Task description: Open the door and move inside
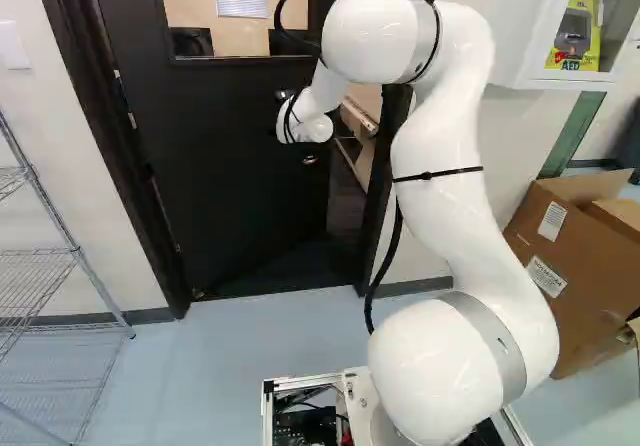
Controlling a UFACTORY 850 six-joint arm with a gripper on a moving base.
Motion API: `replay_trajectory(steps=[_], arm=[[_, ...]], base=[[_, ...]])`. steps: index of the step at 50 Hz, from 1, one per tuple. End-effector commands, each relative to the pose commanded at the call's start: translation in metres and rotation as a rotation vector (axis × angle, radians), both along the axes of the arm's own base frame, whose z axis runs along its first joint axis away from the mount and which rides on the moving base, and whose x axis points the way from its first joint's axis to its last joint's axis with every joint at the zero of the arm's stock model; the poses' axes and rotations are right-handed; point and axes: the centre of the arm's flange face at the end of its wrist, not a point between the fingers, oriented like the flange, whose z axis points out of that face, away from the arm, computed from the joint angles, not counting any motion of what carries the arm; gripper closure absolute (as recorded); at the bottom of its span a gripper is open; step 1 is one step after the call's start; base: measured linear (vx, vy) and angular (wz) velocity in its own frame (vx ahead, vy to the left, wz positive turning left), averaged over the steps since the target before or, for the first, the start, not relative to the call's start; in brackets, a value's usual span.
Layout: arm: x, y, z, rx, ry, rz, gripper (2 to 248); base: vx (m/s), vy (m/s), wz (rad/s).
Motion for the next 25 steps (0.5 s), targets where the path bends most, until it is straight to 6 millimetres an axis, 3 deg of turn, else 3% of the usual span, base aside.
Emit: replay_trajectory(steps=[25], arm=[[-0.049,-0.002,0.007,-0.007,0.034,0.012,3]], base=[[0.0,0.0,0.0]])
